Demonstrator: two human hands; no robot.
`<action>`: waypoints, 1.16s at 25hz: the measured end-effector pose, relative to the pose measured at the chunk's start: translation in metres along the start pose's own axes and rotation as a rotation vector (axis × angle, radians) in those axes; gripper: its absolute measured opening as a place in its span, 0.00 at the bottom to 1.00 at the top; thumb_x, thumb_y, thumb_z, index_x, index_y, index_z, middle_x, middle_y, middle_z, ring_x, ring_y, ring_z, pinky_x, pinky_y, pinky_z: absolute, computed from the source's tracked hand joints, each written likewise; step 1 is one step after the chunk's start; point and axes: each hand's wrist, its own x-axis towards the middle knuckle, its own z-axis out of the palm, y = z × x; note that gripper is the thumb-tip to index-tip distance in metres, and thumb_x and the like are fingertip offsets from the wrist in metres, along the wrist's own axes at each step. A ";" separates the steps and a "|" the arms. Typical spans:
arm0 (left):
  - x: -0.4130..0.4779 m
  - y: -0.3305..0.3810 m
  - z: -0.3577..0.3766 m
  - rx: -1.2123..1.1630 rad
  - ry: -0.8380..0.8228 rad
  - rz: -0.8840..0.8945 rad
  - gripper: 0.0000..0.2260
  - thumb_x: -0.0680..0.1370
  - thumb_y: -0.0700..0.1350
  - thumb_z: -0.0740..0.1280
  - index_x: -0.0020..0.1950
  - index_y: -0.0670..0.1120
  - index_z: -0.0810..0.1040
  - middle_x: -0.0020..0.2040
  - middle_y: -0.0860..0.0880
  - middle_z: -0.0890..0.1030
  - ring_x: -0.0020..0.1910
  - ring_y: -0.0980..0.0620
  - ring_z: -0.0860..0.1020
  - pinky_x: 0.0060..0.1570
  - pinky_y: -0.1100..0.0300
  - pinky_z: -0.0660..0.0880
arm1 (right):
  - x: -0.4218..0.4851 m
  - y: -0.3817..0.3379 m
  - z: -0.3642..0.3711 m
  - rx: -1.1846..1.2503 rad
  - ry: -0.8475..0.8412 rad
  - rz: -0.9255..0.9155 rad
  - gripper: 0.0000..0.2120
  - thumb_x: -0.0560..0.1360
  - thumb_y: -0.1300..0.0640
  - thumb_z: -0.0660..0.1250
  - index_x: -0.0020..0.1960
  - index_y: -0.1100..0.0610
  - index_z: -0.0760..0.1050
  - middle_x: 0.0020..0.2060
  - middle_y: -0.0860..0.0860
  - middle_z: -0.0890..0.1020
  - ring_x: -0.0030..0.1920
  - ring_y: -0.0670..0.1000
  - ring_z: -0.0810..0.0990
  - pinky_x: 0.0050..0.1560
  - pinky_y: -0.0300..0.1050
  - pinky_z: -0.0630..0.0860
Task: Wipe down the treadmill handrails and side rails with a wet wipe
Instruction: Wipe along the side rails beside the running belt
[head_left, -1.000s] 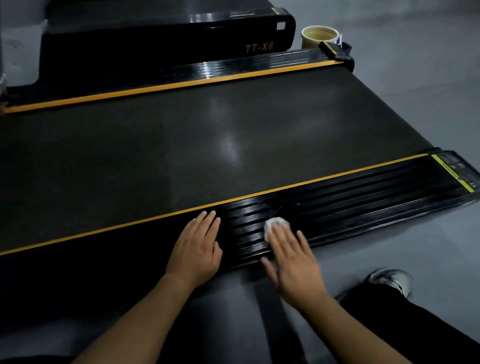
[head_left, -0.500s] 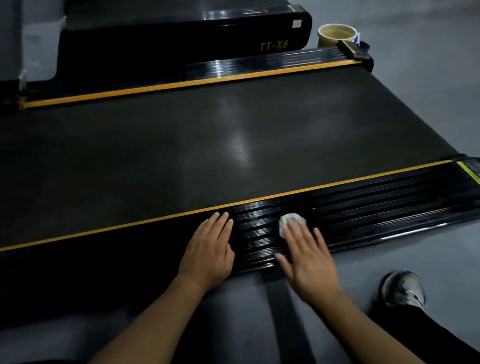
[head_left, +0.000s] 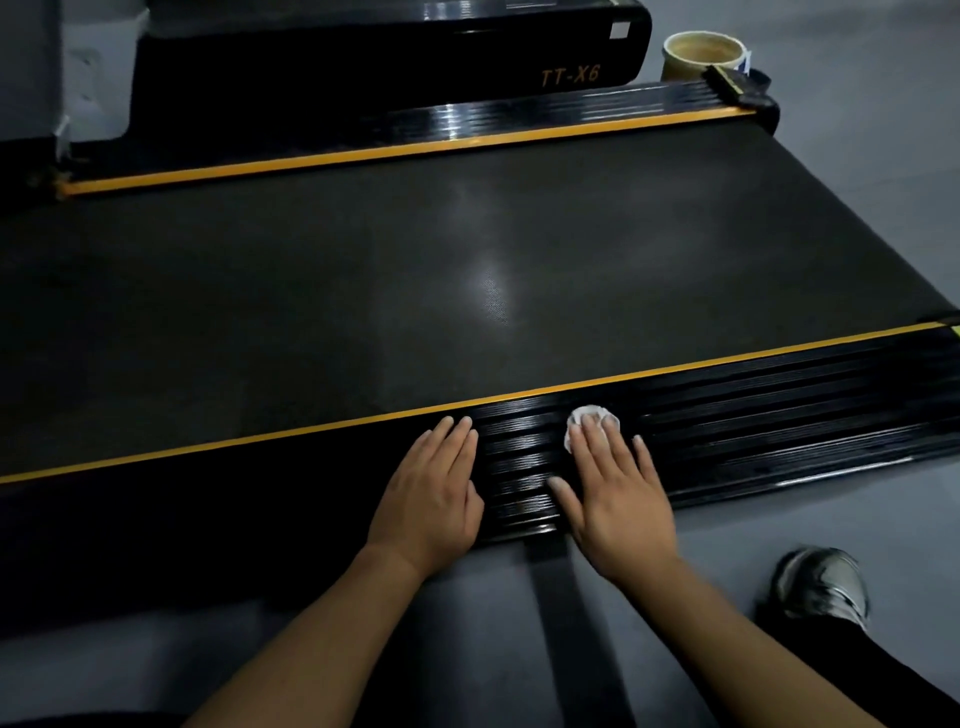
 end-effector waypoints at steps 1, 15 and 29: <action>0.000 0.000 0.001 0.001 0.001 0.005 0.28 0.77 0.48 0.57 0.75 0.38 0.73 0.76 0.42 0.72 0.77 0.43 0.68 0.76 0.45 0.66 | 0.007 -0.012 -0.001 0.028 -0.052 0.004 0.36 0.84 0.35 0.43 0.80 0.59 0.65 0.80 0.56 0.65 0.81 0.58 0.60 0.78 0.60 0.58; 0.001 -0.003 0.002 0.107 -0.088 0.041 0.29 0.80 0.51 0.55 0.78 0.40 0.69 0.80 0.44 0.66 0.80 0.46 0.63 0.77 0.44 0.64 | 0.046 -0.007 -0.014 0.061 -0.188 0.021 0.45 0.78 0.30 0.36 0.83 0.59 0.52 0.83 0.57 0.53 0.83 0.59 0.48 0.81 0.58 0.49; 0.066 0.095 0.015 0.071 -0.213 0.062 0.36 0.77 0.55 0.42 0.82 0.41 0.59 0.83 0.44 0.55 0.83 0.47 0.54 0.81 0.50 0.49 | 0.017 0.039 -0.006 0.076 -0.134 -0.087 0.37 0.83 0.35 0.44 0.82 0.59 0.60 0.81 0.56 0.61 0.82 0.57 0.57 0.79 0.59 0.60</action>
